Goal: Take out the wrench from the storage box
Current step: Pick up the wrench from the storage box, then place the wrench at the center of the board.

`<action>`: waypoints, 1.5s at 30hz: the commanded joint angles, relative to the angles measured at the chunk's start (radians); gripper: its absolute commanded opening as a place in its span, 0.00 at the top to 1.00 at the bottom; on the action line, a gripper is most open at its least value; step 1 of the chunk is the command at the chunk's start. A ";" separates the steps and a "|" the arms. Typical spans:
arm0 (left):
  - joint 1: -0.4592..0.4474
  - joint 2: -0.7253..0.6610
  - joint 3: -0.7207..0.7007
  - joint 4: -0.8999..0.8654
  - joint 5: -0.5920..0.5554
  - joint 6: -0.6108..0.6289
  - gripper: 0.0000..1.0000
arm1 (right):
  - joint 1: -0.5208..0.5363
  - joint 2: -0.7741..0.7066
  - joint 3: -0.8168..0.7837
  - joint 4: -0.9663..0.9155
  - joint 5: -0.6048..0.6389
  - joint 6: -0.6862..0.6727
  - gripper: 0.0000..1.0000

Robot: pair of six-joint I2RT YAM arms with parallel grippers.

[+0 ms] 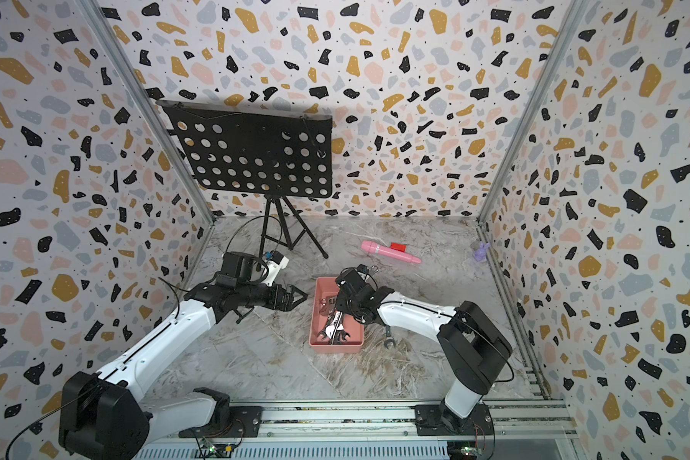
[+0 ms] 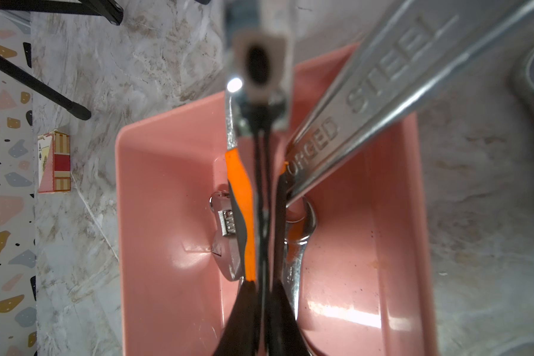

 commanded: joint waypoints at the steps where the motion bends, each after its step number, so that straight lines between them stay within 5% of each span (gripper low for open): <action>1: -0.003 -0.009 -0.011 0.014 0.014 0.003 0.00 | 0.010 -0.068 0.042 -0.032 0.021 -0.044 1.00; 18: -0.004 -0.008 0.021 0.048 0.054 -0.067 0.00 | -0.007 -0.311 0.120 -0.193 0.114 -0.268 1.00; 30: -0.106 -0.013 0.018 0.104 0.022 -0.142 0.00 | -0.426 -0.502 0.049 -0.533 -0.339 -0.669 1.00; 35: -0.131 0.004 0.023 0.111 0.008 -0.147 0.00 | -0.559 -0.437 -0.020 -0.537 -0.476 -0.805 1.00; 45: -0.141 -0.013 -0.004 0.111 -0.016 -0.154 0.00 | -0.658 -0.216 -0.054 -0.373 -0.526 -0.894 1.00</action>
